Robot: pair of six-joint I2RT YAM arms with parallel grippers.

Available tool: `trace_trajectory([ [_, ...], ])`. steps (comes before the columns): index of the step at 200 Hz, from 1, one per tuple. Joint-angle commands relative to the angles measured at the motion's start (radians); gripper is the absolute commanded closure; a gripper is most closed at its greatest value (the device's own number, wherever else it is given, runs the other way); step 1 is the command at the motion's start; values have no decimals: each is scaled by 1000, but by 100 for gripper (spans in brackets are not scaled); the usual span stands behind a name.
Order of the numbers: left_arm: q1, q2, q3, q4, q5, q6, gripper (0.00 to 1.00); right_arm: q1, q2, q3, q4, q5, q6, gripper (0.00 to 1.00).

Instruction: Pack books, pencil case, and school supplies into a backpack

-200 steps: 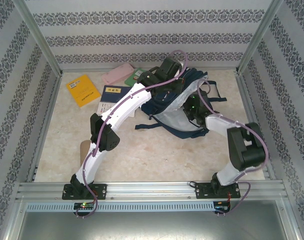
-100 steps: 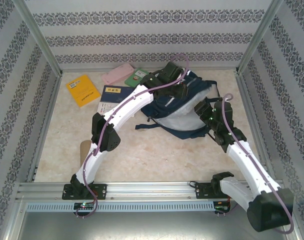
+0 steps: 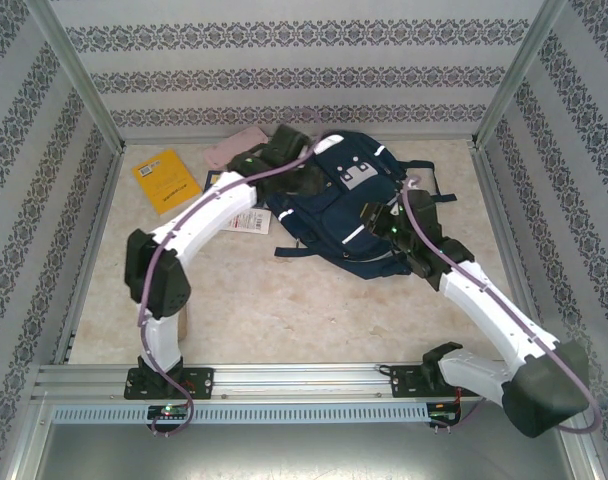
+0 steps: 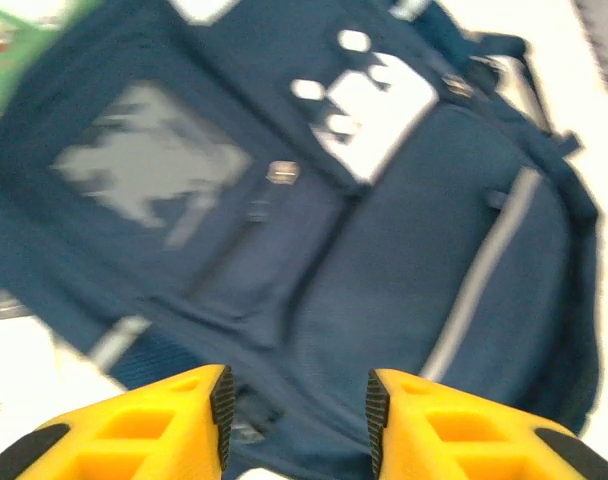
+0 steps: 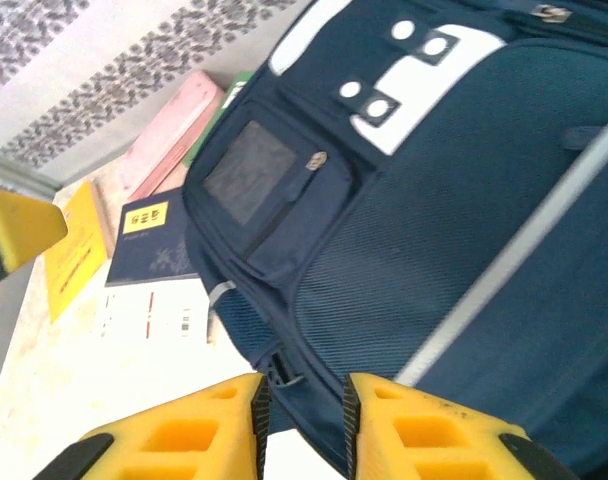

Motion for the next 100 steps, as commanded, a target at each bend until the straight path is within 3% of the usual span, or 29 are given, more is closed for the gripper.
trace_trajectory([
  [1, 109, -30, -135, 87, -37, -10, 63, 46, 58, 70, 24, 12, -45, 73],
  [49, 267, 90, -199, 163, 18, -92, 74, 138, 184, 177, 23, 9, -58, 74],
  [100, 295, 281, -85, 172, 38, -258, 78, 194, 254, 248, 1, 10, -61, 74],
])
